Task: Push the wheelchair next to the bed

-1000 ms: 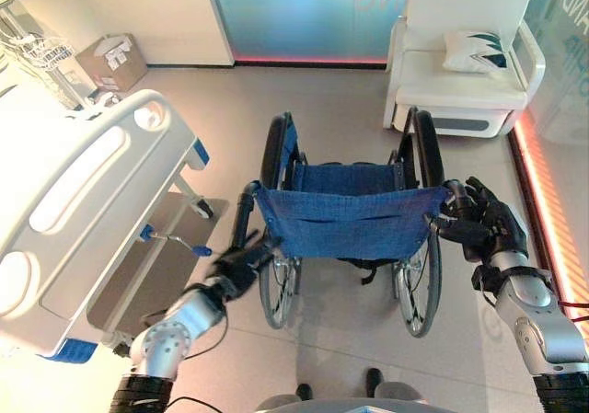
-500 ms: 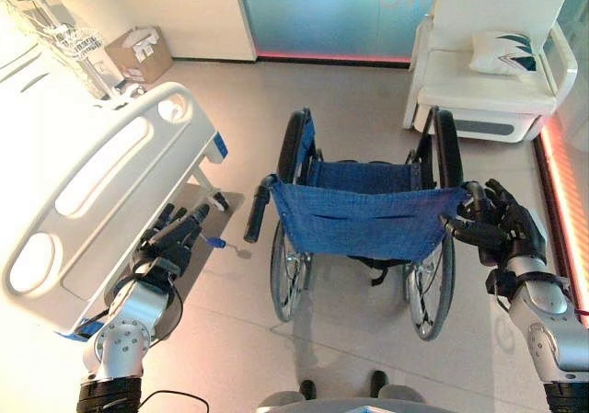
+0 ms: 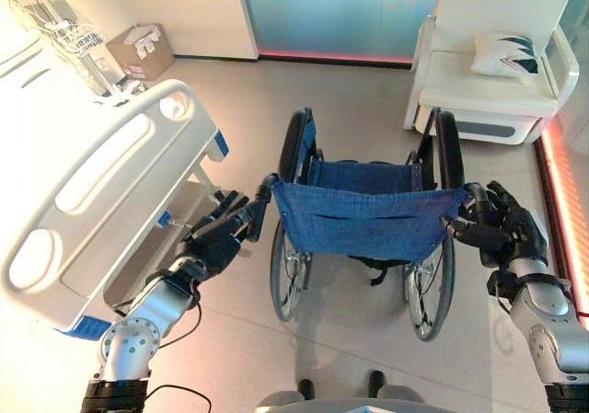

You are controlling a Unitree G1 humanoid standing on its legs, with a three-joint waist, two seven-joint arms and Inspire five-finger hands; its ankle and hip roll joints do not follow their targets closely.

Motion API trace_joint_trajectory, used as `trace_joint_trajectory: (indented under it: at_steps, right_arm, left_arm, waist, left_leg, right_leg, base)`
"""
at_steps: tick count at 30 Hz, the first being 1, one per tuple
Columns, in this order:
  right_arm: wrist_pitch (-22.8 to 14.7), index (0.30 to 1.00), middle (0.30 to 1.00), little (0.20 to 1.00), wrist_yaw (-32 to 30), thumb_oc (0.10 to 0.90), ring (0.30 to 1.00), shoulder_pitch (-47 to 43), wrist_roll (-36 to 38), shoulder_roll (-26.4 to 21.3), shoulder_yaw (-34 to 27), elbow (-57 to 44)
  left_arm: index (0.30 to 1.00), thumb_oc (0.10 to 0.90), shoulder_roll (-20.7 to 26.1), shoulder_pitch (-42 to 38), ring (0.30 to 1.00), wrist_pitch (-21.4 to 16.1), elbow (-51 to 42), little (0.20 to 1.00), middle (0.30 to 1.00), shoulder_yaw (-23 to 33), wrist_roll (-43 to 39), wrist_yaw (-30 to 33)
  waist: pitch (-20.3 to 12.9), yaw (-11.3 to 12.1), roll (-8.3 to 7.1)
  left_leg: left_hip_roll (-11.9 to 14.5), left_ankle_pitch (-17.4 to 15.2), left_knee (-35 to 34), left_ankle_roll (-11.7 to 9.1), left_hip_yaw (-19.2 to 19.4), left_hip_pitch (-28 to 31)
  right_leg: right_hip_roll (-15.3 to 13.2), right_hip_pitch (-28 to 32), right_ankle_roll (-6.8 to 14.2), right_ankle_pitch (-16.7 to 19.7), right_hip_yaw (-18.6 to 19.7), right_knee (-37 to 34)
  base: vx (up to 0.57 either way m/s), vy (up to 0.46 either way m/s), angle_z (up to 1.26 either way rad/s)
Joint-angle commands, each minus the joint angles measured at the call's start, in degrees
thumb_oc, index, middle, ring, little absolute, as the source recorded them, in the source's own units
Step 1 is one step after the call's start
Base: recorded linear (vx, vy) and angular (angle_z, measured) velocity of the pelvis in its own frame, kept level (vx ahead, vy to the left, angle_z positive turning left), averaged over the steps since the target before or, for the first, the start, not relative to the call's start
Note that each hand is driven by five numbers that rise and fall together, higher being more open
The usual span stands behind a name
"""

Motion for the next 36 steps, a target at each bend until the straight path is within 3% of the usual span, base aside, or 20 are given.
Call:
trace_joint_trajectory:
  at_steps: [1,7,21,29,36]
  right_arm:
    - [-0.3,0.900,0.900,0.900,-2.4,0.800,0.900,-0.2,1.5,-2.1,4.1,2.8]
    - [-1.1,0.900,0.900,0.900,-3.0,0.800,0.900,-0.1,1.5,-2.0,5.0,3.5]
    - [-1.3,0.900,0.900,0.900,-3.3,0.800,0.900,-1.4,2.6,-3.5,6.2,4.7]
    - [-1.4,0.900,0.900,0.900,-4.6,0.800,0.900,-2.7,2.6,-2.8,8.4,5.5]
    - [-2.2,0.900,0.900,0.900,-4.0,0.800,0.900,-2.0,1.9,-2.4,8.0,6.3]
  left_arm:
    - [0.900,0.800,5.5,-5.8,0.900,-0.8,-3.9,0.900,0.900,0.3,-1.3,-5.3]
    - [0.900,0.800,6.9,-7.4,0.900,0.6,-2.2,0.900,0.900,-2.3,6.4,-5.5]
    - [0.900,0.800,8.7,-8.5,0.900,3.4,3.4,0.900,0.900,-5.0,12.6,-6.8]
    - [0.900,0.800,7.9,-11.5,0.900,-1.9,3.8,0.900,0.900,-7.6,10.2,-3.3]
    - [0.900,0.800,8.4,-13.1,0.900,-7.2,1.3,0.900,0.900,-4.9,6.0,-1.7]
  waist:
    - [-2.6,0.5,-1.95]
    - [-2.3,-0.2,-1.58]
    - [-1.3,-1.0,-1.07]
    - [-1.1,-1.1,-1.29]
    - [-1.2,-1.5,-1.23]
  left_leg:
    - [0.1,1.4,0.6,-0.7,1.9,-3.6]
    - [0.2,1.4,0.6,-0.6,2.3,-3.3]
    - [0.4,1.4,0.6,-0.5,2.6,-3.0]
    - [0.5,1.4,0.6,-0.5,2.4,-3.1]
    - [0.6,1.8,0.6,-0.6,2.8,-3.4]
  right_leg:
    - [-4.8,0.3,3.4,-0.7,1.5,0.1]
    - [-4.8,0.3,3.4,-0.5,2.3,0.1]
    - [-4.5,0.3,3.5,-0.5,3.2,0.1]
    - [-4.4,0.2,3.6,-0.5,3.2,0.1]
    - [-4.4,-0.2,3.4,-0.1,3.7,0.1]
  base:
    - [0.00,0.000,0.00]
    - [0.00,0.000,0.00]
    - [0.00,-0.002,-0.02]
    - [0.00,0.000,0.00]
    - [0.00,-0.003,-0.02]
